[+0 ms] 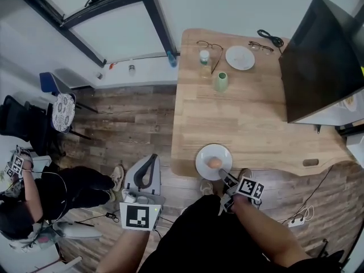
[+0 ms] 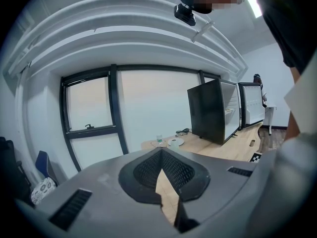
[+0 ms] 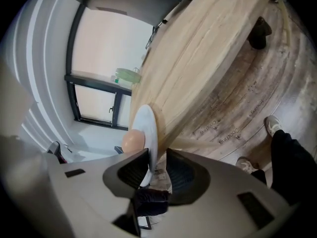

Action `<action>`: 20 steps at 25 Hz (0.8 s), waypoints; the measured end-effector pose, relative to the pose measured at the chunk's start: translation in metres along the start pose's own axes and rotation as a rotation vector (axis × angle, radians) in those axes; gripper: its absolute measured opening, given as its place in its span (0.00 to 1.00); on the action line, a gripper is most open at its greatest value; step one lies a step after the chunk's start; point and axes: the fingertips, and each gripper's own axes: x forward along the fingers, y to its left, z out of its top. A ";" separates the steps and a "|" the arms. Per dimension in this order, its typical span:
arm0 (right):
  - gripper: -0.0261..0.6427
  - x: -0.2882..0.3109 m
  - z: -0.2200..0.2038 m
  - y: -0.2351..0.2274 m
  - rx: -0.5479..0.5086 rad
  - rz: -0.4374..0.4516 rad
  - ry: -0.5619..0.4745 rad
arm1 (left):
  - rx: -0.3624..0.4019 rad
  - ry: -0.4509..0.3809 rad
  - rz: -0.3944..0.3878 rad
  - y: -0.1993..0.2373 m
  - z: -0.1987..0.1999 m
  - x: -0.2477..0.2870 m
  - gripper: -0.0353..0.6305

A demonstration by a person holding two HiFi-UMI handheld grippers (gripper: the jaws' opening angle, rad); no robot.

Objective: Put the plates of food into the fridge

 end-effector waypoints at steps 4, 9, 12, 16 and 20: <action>0.11 -0.013 -0.001 0.006 -0.018 0.033 -0.006 | 0.012 -0.001 0.007 0.003 -0.001 -0.001 0.06; 0.09 -0.027 0.003 0.013 0.010 0.078 -0.027 | 0.045 -0.016 -0.019 0.000 -0.003 0.003 0.06; 0.08 -0.035 0.008 0.023 0.002 0.104 -0.027 | 0.043 -0.035 -0.050 -0.009 0.001 0.009 0.06; 0.08 -0.050 0.022 0.040 0.009 0.158 -0.082 | 0.053 -0.059 -0.096 -0.026 0.006 0.019 0.06; 0.08 -0.076 0.043 0.041 0.049 0.163 -0.158 | 0.051 -0.073 -0.137 -0.048 0.013 0.031 0.06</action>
